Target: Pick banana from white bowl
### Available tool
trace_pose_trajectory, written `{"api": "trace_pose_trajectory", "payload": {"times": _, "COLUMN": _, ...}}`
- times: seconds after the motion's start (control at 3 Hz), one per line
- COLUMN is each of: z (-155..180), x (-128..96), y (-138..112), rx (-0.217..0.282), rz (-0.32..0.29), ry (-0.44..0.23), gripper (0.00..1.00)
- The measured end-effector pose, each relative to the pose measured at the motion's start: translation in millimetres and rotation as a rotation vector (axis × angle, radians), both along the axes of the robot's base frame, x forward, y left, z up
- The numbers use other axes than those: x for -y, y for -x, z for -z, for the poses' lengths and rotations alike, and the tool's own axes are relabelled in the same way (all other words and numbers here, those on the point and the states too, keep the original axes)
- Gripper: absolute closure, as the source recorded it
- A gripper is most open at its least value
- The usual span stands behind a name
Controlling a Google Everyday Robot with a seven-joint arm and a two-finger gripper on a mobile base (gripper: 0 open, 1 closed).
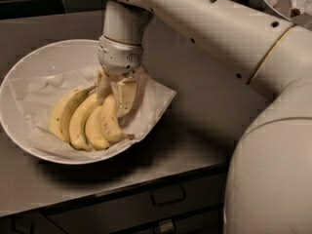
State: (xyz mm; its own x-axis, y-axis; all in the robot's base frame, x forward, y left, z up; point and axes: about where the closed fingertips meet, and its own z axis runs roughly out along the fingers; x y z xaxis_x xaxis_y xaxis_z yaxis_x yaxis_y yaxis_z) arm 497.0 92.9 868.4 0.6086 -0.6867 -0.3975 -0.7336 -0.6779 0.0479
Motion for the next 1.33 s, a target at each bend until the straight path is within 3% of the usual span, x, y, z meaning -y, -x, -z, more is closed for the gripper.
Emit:
{"api": "trace_pose_trajectory", "payload": {"times": 0.33, "z": -0.1, "x": 0.0, "y": 0.0, "rx": 0.000, "rz": 0.000, "ry": 0.000, "gripper": 0.94}}
{"api": "trace_pose_trajectory", "payload": {"times": 0.67, "z": -1.8, "x": 0.0, "y": 0.0, "rx": 0.000, "rz": 0.000, "ry": 0.000, "gripper": 1.00}}
{"api": "trace_pose_trajectory", "payload": {"times": 1.33, "z": -6.5, "x": -4.0, "y": -4.3, "rx": 0.058, "rz": 0.037, "ry": -0.044, "gripper": 1.00}}
